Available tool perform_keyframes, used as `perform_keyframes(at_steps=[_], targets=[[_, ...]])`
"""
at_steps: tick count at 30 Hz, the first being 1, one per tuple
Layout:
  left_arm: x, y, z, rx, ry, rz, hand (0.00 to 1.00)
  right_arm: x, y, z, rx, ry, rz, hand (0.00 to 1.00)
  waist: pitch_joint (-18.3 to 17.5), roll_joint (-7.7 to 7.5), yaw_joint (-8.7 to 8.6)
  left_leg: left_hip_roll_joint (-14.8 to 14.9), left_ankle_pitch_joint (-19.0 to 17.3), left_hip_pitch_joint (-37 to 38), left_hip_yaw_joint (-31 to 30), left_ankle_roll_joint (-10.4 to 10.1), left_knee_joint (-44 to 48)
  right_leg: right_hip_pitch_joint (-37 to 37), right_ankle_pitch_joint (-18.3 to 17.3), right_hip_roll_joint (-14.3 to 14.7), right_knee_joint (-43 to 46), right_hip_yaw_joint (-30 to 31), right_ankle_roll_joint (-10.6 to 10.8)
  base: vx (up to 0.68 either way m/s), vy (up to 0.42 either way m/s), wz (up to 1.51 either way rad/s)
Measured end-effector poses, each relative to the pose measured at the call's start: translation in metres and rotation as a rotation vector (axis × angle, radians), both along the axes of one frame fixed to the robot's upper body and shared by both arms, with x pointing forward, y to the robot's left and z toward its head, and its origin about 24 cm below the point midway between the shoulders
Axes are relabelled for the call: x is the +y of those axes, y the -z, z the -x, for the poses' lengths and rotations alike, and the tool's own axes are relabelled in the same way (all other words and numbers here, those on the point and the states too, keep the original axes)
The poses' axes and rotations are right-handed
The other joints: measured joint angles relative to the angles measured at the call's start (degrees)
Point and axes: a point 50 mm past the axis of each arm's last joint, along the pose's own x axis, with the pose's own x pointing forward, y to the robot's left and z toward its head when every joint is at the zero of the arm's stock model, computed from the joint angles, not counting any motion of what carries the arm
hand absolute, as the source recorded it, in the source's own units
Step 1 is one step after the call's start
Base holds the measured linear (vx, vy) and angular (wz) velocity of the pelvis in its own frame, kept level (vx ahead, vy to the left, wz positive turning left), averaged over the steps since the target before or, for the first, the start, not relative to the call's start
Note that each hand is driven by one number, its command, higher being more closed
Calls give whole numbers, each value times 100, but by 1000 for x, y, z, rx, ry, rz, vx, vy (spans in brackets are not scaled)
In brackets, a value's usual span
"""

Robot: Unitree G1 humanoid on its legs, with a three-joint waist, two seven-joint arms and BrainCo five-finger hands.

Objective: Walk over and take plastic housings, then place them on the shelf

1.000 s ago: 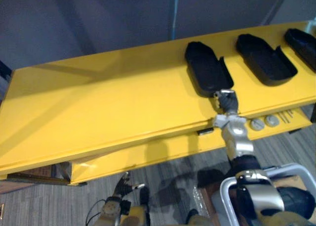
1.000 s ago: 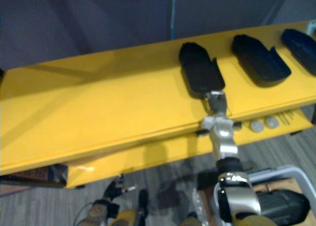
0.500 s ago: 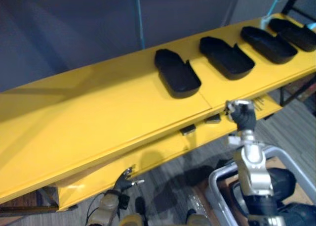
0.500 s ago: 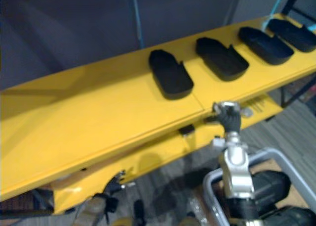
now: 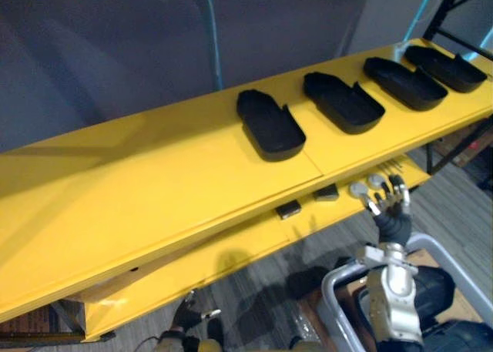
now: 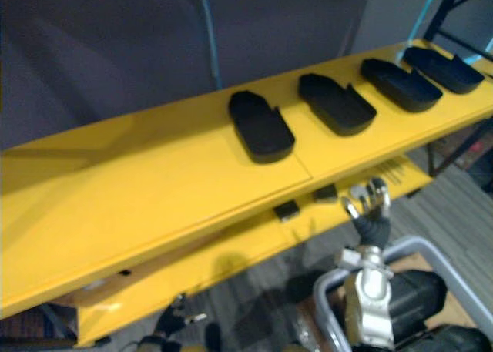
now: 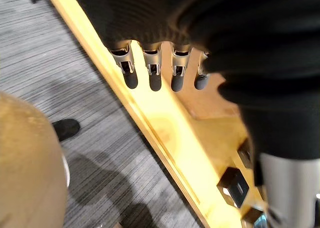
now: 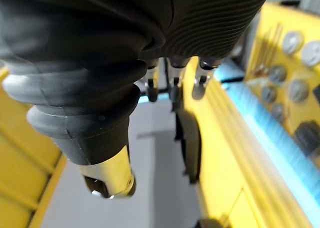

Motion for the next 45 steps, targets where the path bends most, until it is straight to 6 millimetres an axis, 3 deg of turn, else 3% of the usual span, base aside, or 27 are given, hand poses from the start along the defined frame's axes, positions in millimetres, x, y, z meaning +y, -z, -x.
perform_keyframes(at_steps=[4,5,15,20,23,26,30,34,38,42,44,45], targets=[[15,4,11,33,-168,18,0,2,3,0,9,17,-19,0,-28,-39,18,-11,0,-9,-101,0,0,44,-11,2,-18,-87,-17,10,-8,11],[34,9,35,78,-395,0,0,8,20,1,80,29,-57,0,-143,-222,148,-71,0,-87,-235,5,-1,47,-21,-30,-32,-195,-21,0,0,0],[36,8,34,68,-414,-9,0,1,16,-1,67,45,-44,0,-146,-238,134,-49,-4,-56,-197,6,1,35,-19,-11,-15,-118,-25,0,-1,-4],[31,4,24,40,-260,-57,0,-27,2,-4,48,121,0,0,-145,-249,77,65,-172,198,252,-58,5,-89,-10,67,63,494,-110,1,-2,-52],[16,-2,3,-10,16,-79,0,-60,-4,10,53,243,37,0,-150,-241,-156,147,-213,239,703,-76,11,-375,34,142,174,1008,-181,2,-1,-70],[-4,-5,-15,-41,203,-46,0,-81,-15,28,27,315,78,0,-148,-239,-389,181,-316,479,1104,-94,39,-491,131,210,174,1602,-253,13,34,-94],[-8,-14,-34,-93,236,-38,0,-88,-28,38,-16,318,122,0,-167,-285,-539,181,-486,648,1786,-155,38,-766,304,269,66,2298,-146,-34,52,-99],[-5,-18,-45,-86,239,-52,0,-93,-26,45,2,320,141,0,-182,-336,-755,114,-564,751,2103,-140,41,-828,436,254,-64,2603,-89,-20,48,-55],[-5,-15,-42,-69,251,-53,0,-98,-25,54,17,344,150,0,-216,-357,-782,92,-634,827,2147,-159,44,-759,436,229,-124,2573,-89,27,30,-6],[-3,-6,-26,-5,251,-43,0,-102,-31,60,-2,361,173,0,-222,-366,-784,102,-694,828,2228,-205,47,-781,437,243,-175,2598,-87,39,11,-8],[-3,-3,-18,17,220,-20,0,-101,-32,59,-3,349,175,0,-214,-384,-767,204,-922,675,2235,-204,534,-778,444,235,-181,2665,-76,80,-10,-20],[-2,-1,-14,31,202,-13,0,-101,-33,58,-8,341,178,0,-215,-385,-760,282,-1144,498,1889,-175,1009,-788,450,231,-186,2717,-66,160,-249,-50]])
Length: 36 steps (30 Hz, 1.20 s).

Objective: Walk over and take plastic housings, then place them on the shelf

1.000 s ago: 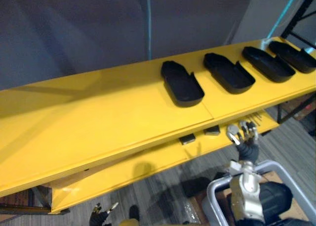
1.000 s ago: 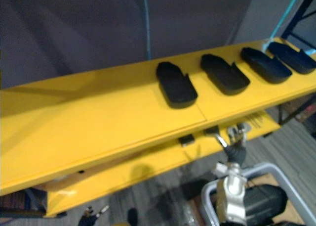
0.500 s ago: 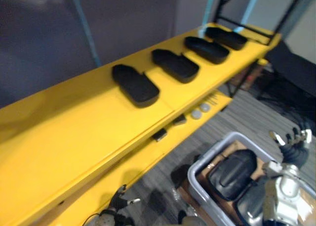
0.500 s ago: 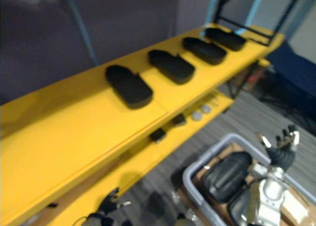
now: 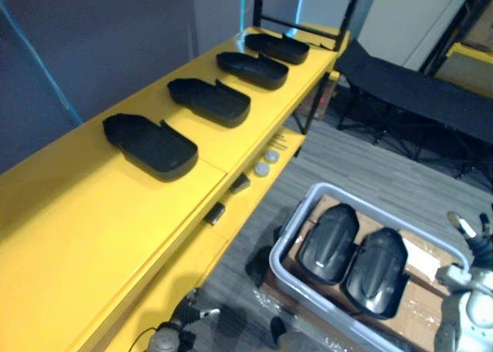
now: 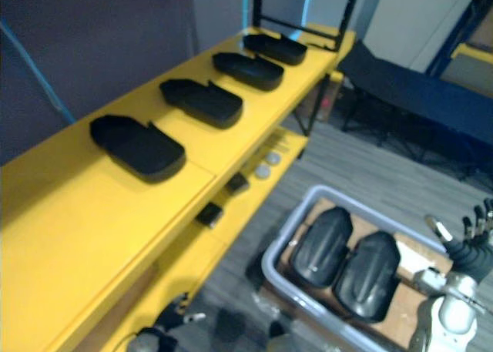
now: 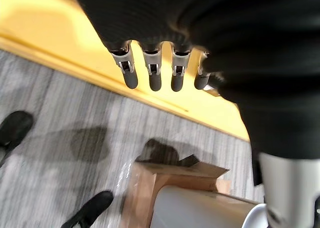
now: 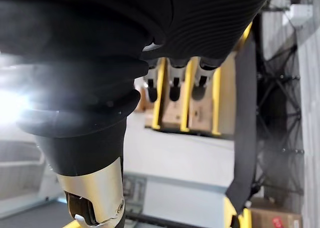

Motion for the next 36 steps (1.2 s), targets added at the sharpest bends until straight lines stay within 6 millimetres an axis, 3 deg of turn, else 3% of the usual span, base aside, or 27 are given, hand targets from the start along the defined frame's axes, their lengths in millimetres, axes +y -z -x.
perform_keyframes(at_steps=[1,3,5,9,11,12,13,14,15,16,18,20,22,23,24,25,26,27,29,31,32,36], targets=[[-1,0,1,-9,-80,27,0,2,-4,-6,-13,-21,11,0,-15,133,51,177,-515,-430,-1084,39,834,-153,22,143,49,243,33,162,-309,-72],[-1,2,8,-14,-163,54,0,10,-7,-23,-21,-83,15,0,-15,373,233,209,-1094,-784,-2242,149,1476,-414,101,390,119,674,75,76,-214,-113],[4,0,8,-37,-198,44,0,22,3,-41,13,-146,-15,0,10,417,321,131,-1397,-998,-2744,197,1894,-684,152,512,286,941,136,-55,76,-107],[5,-7,-7,-98,-177,5,0,36,26,-42,77,-136,-86,0,353,430,412,-43,-1725,-1051,-2776,303,2394,-913,393,530,611,1039,176,-143,155,-69],[16,-11,-6,-120,-205,-19,0,38,35,-31,102,-123,-100,0,462,267,467,-248,-1805,-893,-2527,442,2416,-964,599,417,610,1189,285,-172,151,-84],[20,-11,-5,-122,-222,-29,0,38,36,-27,101,-126,-97,0,487,224,470,-273,-1818,-865,-2414,467,2419,-977,673,385,575,1133,267,-181,83,-96],[30,-13,0,-122,-264,-50,0,39,36,-21,97,-142,-85,0,514,176,499,-234,-1840,-859,-2181,524,2456,-965,900,336,335,776,-2,-174,43,-86],[36,-13,5,-118,-290,-62,0,40,34,-20,89,-154,-78,0,522,153,543,-213,-1842,-884,-2029,552,2469,-958,835,296,196,505,-417,-221,58,-117],[44,-12,11,-100,-353,-61,0,41,28,-20,63,-172,-56,0,574,194,553,-77,-1823,-882,-1753,624,2472,-988,364,250,66,41,-881,-223,79,-120],[49,-10,17,-81,-396,-63,0,42,25,-21,44,-186,-43,0,624,337,614,171,-1786,-877,-1510,633,2461,-1132,309,278,357,-416,-765,-192,69,-113],[60,-9,26,-55,-434,-88,0,47,23,-25,39,-214,-25,0,603,340,683,368,-1673,-846,-1335,600,2356,-1196,275,244,1031,-854,-752,-114,-13,-69],[69,-6,39,-15,-456,-112,0,56,18,-36,26,-253,3,0,597,350,803,589,-1555,-777,-1182,513,2258,-1145,-2,164,1739,-1108,-775,-33,-88,-54],[79,-4,65,35,-507,-139,0,76,8,-55,-1,-331,40,0,557,290,965,802,-1491,-804,-1054,417,2307,-945,-6,-121,2262,-1338,-891,111,-85,-56],[82,-4,73,48,-521,-150,0,80,8,-58,-2,-346,46,0,512,220,975,781,-1496,-832,-1066,403,2360,-858,232,-209,2255,-1349,-913,157,-110,-37],[83,-3,80,66,-546,-150,0,84,5,-63,-2,-359,59,0,461,185,1048,770,-1471,-891,-1271,361,2407,-838,255,-98,2069,-1364,-791,54,-217,-49],[78,2,92,104,-565,-137,0,86,3,-67,8,-369,74,0,435,325,1161,833,-1387,-880,-1607,223,2239,-765,379,33,1783,-1437,-748,-5,-262,-52],[73,5,100,122,-590,-121,0,86,0,-70,1,-363,74,0,395,400,1162,878,-1346,-877,-1684,136,2082,-674,436,116,1470,-1429,-680,-21,-208,-38],[72,6,102,124,-597,-116,0,85,1,-69,6,-354,71,0,394,400,1157,879,-1315,-876,-1689,82,2025,-650,437,136,1370,-1429,-676,-42,-167,-14],[70,7,107,129,-602,-114,0,83,6,-68,53,-343,55,0,364,336,1152,901,-1179,-850,-1676,-92,1845,-484,456,197,920,-1478,-401,-34,-152,-8],[71,6,105,117,-606,-116,0,80,11,-67,101,-340,41,0,258,150,1149,830,-1028,-824,-1667,-217,1701,-156,384,167,227,-1630,-84,1,-201,-6],[66,6,100,93,-612,-96,0,77,11,-67,119,-337,46,0,257,154,1149,827,-932,-780,-1692,-283,1599,-24,441,223,-86,-1683,-25,-16,-216,-3],[44,7,71,8,-615,-11,0,59,10,-64,148,-211,28,0,327,239,1054,733,-450,-769,-1816,-399,972,-39,670,274,-481,-1807,-144,-93,-149,11]])
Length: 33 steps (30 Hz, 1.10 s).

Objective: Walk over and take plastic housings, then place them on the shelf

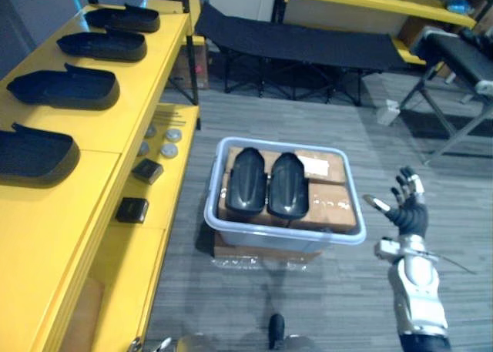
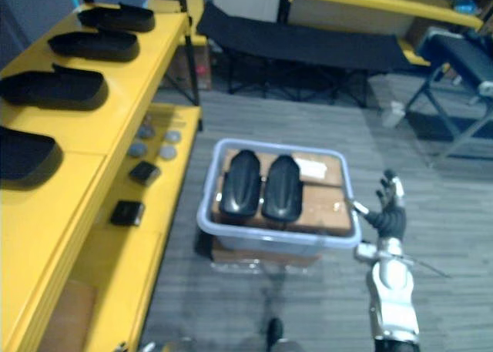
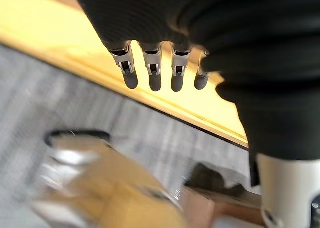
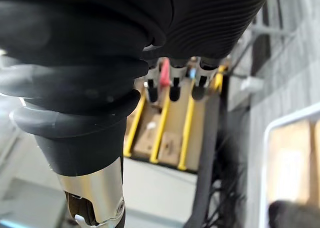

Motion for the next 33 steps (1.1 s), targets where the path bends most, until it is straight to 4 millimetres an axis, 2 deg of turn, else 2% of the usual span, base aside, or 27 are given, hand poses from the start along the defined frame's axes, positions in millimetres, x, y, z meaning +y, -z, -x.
perform_keyframes(at_steps=[1,5,8,9,12,13,14,17,20,22,23,26,29,33], targets=[[-5,-2,-11,-41,9,6,0,-7,0,2,-9,74,-28,0,108,14,25,-22,89,-14,1,-26,-138,-109,-1,10,-48,26,-7,-132,-86,-11],[-11,-9,-26,-106,41,-7,0,-23,10,4,9,241,-85,0,399,26,89,-122,274,-26,-29,-67,-545,-356,18,-28,-55,-75,-63,-100,-60,-21],[-12,-12,-34,-128,72,-10,0,-37,12,0,0,354,-140,0,647,82,96,-254,363,-181,-186,10,-608,-536,146,-115,-4,-141,-66,-27,-1,-2],[-12,-14,-38,-143,80,-5,0,-41,12,-9,-3,391,-169,0,754,97,112,-302,429,-246,-198,24,-603,-603,225,-161,-3,-165,-25,-4,40,14],[-15,-17,-52,-164,124,2,0,-55,-2,-31,-16,446,-167,0,1050,204,209,-437,455,-533,-383,74,-458,-715,365,-296,1,-326,-26,-23,38,30],[-18,-18,-56,-177,135,7,0,-63,-19,-46,-37,452,-150,0,1224,286,274,-519,424,-723,-538,125,-305,-765,399,-356,22,-413,10,-28,44,42],[-19,-18,-58,-180,134,14,0,-68,-27,-51,-48,459,-138,0,1319,326,289,-555,412,-778,-616,146,-236,-764,403,-392,54,-451,17,-45,72,44],[-24,-13,-56,-167,111,60,0,-89,-60,-70,-64,499,-73,0,1475,464,501,-712,309,-1299,-823,294,156,-1060,434,-567,219,-568,78,-44,95,29],[-27,-8,-49,-140,98,94,0,-103,-83,-79,-56,542,-34,0,1582,567,589,-870,212,-1662,-1032,417,495,-1165,447,-726,308,-740,126,-44,106,38],[-27,-7,-48,-132,104,100,0,-107,-90,-81,-59,549,-21,0,1618,612,643,-907,149,-1782,-1079,453,648,-1208,440,-769,352,-757,170,-70,92,19],[-30,-7,-48,-131,124,109,0,-110,-102,-84,-77,547,-11,0,1645,663,674,-959,112,-2001,-1125,489,819,-1359,429,-830,459,-773,198,-76,90,15],[-34,-7,-52,-134,152,119,0,-108,-126,-93,-96,493,41,0,1711,764,694,-1037,49,-2313,-1142,566,1079,-1565,443,-926,562,-774,263,-77,88,9],[-38,-6,-55,-134,174,135,0,-107,-128,-98,-50,459,70,0,1765,831,723,-1066,12,-2387,-1144,611,1183,-1595,440,-979,583,-777,289,-45,59,3],[-41,-7,-57,-145,171,162,0,-108,-117,-102,59,446,67,0,1771,853,820,-1091,16,-2559,-1148,617,1236,-1747,451,-1008,606,-781,294,-5,8,1]])
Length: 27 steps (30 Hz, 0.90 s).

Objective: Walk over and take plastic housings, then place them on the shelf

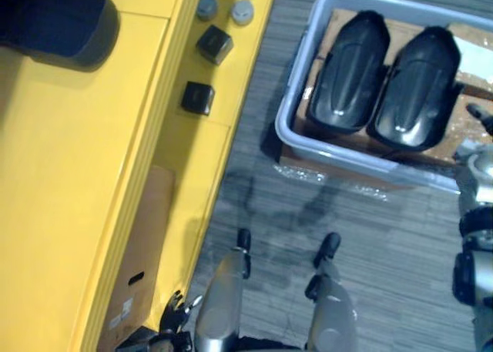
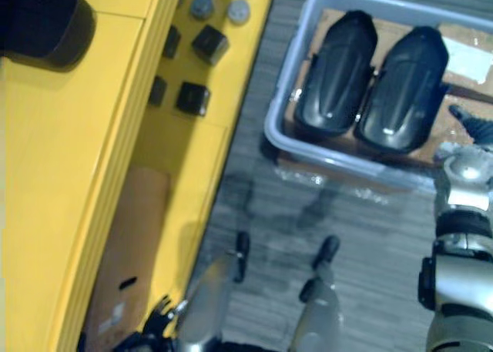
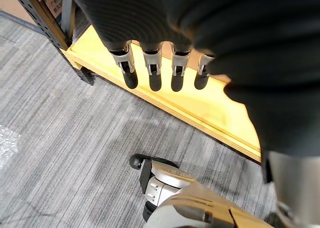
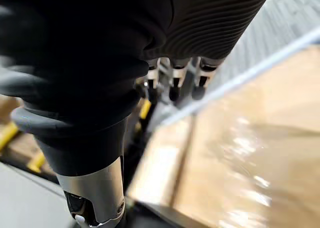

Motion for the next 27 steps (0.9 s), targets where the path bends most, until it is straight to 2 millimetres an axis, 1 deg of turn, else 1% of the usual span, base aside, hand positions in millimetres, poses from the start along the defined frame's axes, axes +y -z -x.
perform_keyframes(at_steps=[1,3,6,7,8,13,17,18,20,21,22,24,27], targets=[[-1,0,0,1,4,3,0,0,3,-1,38,8,-12,0,-2,5,9,-19,1,1,-11,0,0,0,2,0,4,-11,1,24,-1,3],[-2,1,0,5,17,12,0,-1,0,-3,72,26,-33,0,10,30,10,-27,1,-5,-24,0,-3,0,2,-2,6,-37,1,27,0,6],[-8,1,-2,-1,28,37,0,-14,-19,3,74,93,-20,0,95,204,11,-79,11,-66,-110,14,11,-2,2,-42,23,-132,0,7,13,14],[-11,1,-2,1,38,43,0,-17,-26,4,66,112,-25,0,117,251,18,-96,20,-78,-103,27,-2,-22,2,-64,24,-134,1,1,17,6],[-12,2,-1,3,42,48,0,-16,-30,2,62,115,-22,0,124,284,18,-110,29,-77,-93,36,-25,-37,2,-77,29,-127,1,0,0,0],[-16,2,0,7,50,72,0,-11,-45,-3,59,110,-2,0,136,379,46,-126,44,-113,-44,51,-68,-140,0,-108,69,-105,0,8,3,-4],[-19,3,0,5,71,79,0,-14,-55,-2,95,114,60,0,108,422,152,-190,96,-158,-7,63,-149,-252,-4,-188,107,-101,1,2,8,1],[-19,3,0,4,72,81,0,-16,-56,-1,103,116,70,0,101,432,163,-196,96,-161,-10,63,-149,-254,-6,-195,112,-104,3,2,18,5],[-21,3,0,1,82,93,0,-16,-63,-1,110,104,98,0,83,461,187,-238,106,-209,-34,80,-140,-309,-35,-245,180,-125,23,-9,21,10],[-22,3,0,2,86,96,0,-16,-66,-1,116,107,110,100,67,484,186,-251,107,-243,-55,83,-126,-329,-37,-255,197,-137,22,-20,30,12],[-24,3,0,4,99,100,0,-18,-68,0,137,109,125,100,55,502,211,-279,111,-287,-60,89,-116,-371,-43,-287,219,-137,27,-16,27,8],[-25,3,0,4,109,106,0,-21,-66,2,181,105,123,100,30,539,250,-284,111,-360,-93,90,-63,-396,-43,-295,224,-154,28,-10,27,8],[-26,3,0,-1,111,112,0,-32,-66,10,249,133,147,100,29,541,323,-294,110,-365,-116,90,-36,-395,-49,-295,272,-166,19,-3,5,2]])
